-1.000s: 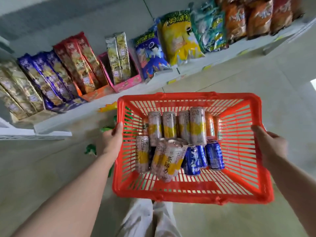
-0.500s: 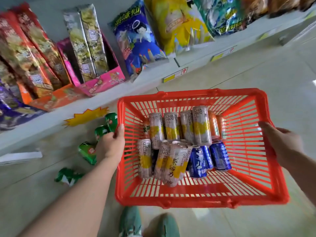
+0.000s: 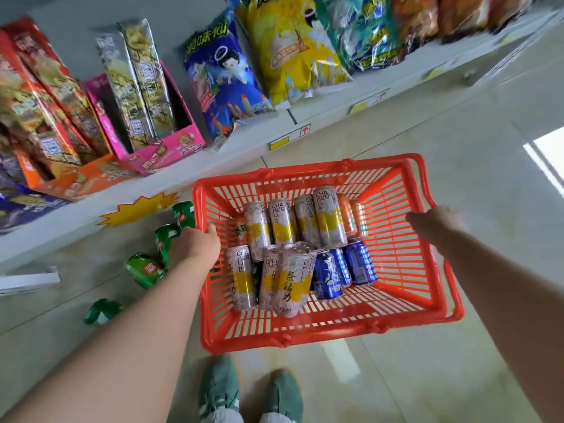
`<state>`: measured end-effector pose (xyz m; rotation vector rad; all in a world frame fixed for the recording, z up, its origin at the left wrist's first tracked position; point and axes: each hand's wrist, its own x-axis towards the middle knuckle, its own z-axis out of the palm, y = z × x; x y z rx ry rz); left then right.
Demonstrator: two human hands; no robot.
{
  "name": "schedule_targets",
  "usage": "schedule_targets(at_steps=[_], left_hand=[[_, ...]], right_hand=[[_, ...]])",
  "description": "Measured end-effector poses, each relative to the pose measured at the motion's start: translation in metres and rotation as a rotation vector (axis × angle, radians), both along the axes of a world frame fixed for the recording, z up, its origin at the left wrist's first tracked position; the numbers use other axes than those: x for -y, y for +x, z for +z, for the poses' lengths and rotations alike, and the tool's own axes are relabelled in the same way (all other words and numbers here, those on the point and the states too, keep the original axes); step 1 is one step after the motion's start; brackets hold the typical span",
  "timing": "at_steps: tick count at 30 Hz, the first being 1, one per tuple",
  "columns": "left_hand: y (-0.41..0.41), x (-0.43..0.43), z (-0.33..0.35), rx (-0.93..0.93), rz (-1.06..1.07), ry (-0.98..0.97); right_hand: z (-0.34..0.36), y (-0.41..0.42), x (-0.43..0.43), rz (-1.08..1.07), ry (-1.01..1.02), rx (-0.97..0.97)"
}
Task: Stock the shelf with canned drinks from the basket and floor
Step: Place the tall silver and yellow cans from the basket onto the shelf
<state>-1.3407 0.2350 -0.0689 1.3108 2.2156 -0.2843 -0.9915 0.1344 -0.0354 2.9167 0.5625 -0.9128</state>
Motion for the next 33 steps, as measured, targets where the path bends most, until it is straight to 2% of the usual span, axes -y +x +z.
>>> schedule_targets(at_steps=[4, 7, 11, 13, 16, 25, 29, 33], left_hand=[[0.003, -0.008, 0.018, 0.162, 0.091, -0.032], [0.002, -0.003, 0.045, 0.323, 0.014, 0.034], [0.007, 0.008, 0.11, 0.43, -0.033, 0.177], [0.015, 0.009, 0.15, 0.471, -0.042, 0.228], [0.031, 0.007, 0.219, 0.543, -0.053, 0.283], [0.05, 0.043, 0.441, 0.716, -0.039, 0.45], [0.038, 0.065, 0.509, 0.818, -0.04, 0.512], [0.021, 0.084, 0.541, 0.884, -0.145, 0.487]], right_hand=[[0.034, -0.023, 0.001, 0.013, 0.023, 0.02], [0.055, -0.032, 0.006, 0.109, 0.109, -0.057], [0.103, -0.052, 0.009, 0.166, 0.28, -0.114], [0.135, -0.062, 0.006, 0.142, 0.349, -0.125], [0.196, -0.077, -0.001, -0.002, 0.491, -0.182], [0.413, -0.135, 0.003, -0.251, 0.839, -0.367], [0.489, -0.154, 0.015, -0.259, 0.981, -0.392], [0.519, -0.169, 0.033, -0.224, 1.068, -0.439]])
